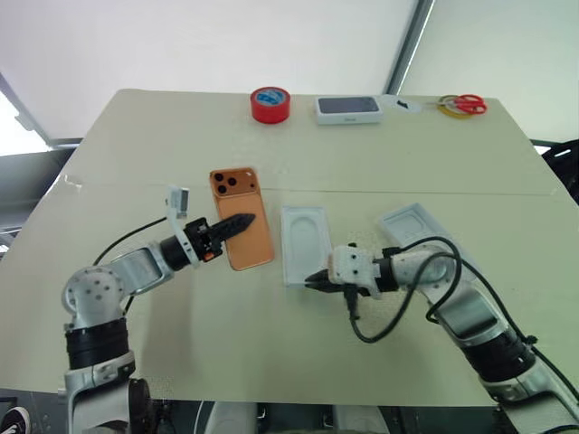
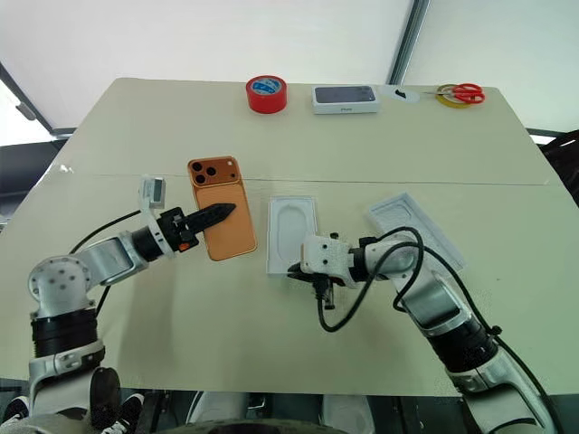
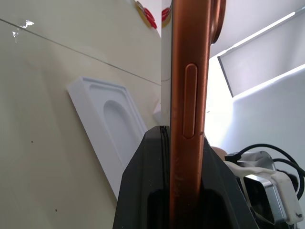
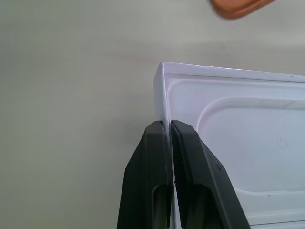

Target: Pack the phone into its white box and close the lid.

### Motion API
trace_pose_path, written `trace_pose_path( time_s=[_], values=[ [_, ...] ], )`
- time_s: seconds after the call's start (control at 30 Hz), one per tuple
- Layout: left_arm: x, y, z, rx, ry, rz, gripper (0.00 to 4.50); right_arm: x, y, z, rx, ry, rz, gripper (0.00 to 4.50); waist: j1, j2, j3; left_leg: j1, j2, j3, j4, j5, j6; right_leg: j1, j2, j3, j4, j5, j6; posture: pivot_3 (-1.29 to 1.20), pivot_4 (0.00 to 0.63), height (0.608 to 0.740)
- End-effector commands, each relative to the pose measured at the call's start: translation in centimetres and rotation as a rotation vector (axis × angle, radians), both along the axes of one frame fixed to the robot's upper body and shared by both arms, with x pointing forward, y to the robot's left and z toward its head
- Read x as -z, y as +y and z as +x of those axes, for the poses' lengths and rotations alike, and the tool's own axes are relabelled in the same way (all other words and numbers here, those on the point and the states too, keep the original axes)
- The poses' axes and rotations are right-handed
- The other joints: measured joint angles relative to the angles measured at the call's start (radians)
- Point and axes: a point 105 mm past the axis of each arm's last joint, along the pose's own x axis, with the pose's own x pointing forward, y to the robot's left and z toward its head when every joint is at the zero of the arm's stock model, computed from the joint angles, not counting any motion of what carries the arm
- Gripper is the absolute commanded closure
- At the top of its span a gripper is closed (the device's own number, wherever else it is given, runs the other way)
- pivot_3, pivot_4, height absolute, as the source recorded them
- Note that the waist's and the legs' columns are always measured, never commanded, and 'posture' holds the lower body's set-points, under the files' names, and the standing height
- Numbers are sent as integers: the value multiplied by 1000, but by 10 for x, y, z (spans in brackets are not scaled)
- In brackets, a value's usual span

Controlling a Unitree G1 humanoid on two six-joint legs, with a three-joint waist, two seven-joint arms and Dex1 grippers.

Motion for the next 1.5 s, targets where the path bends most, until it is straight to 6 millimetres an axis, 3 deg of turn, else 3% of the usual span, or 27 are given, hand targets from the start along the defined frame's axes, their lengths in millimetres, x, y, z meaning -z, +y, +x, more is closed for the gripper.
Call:
trace_pose_path(
  time_s=[0.03, 0.17, 0.27, 0.4, 0.53, 0.67, 1.1, 1.27, 1.37, 1.5],
  values=[
    [-7, -14, 2, 46, -16, -30, 4500, -12, 8, 5, 26, -49, 4, 4420, -1, -1, 0, 0, 0, 0, 0, 0, 0, 0, 0, 0, 0, 0, 0, 0, 150, 730],
    [-5, -20, 7, 54, -3, -46, 4500, -16, 18, 0, 21, -20, 47, 4420, -1, -2, 1, 0, 0, 0, 0, 0, 0, -1, 1, 0, 1, 0, 0, 0, 150, 730],
    [-7, -22, 12, 60, -27, -51, 4500, -20, 18, -8, -10, -7, 76, 3453, 0, -2, 1, 0, 0, 0, 0, 0, 0, -1, 1, 0, 1, 0, 0, 0, 150, 730],
    [-5, -24, 15, 78, -17, -63, 4500, -35, 5, -10, -31, -14, 116, 1440, 1, -2, 2, 0, 0, 0, 1, 0, 0, 0, 1, 0, 1, 0, 0, 0, 150, 730],
    [3, -31, 16, 131, 1, -58, 4500, -47, -21, 6, 36, -25, 142, 1440, 1, -2, 2, 0, 0, 0, 1, 0, 0, 0, 1, 0, 1, 0, 0, 0, 150, 730],
    [9, -41, 24, 173, 24, -52, 4500, -37, -67, 37, 168, -110, 25, 1440, 5, -3, 2, 0, -1, 1, 1, 0, 0, 0, 1, -1, 1, 0, 0, 0, 150, 730],
    [27, -71, 37, 270, 65, -18, 4500, -31, -68, 39, 180, -143, 24, 1440, 2, -3, 3, -1, 1, 2, 1, 1, -1, -1, 3, 0, 1, 0, 1, 0, 150, 730],
    [25, -73, 35, 302, 99, -47, 2387, -31, -71, 38, 192, -145, 24, 1392, 3, -3, 3, -1, 1, 1, 2, 1, -1, 0, 3, 0, 1, 0, 1, 0, 150, 730],
    [37, -78, 35, 314, 118, 95, 896, -30, -68, 39, 200, -145, 36, 1392, 2, -3, 3, 0, 1, 1, 2, 1, -1, 0, 3, 0, 1, 0, 1, 0, 150, 730],
    [35, -80, 34, 338, 123, 169, 896, -31, -63, 40, 195, -151, 45, 1392, 1, -3, 3, 1, 1, 1, 2, 1, -1, 2, 3, 0, 1, 0, 1, 0, 150, 730]
  ],
)
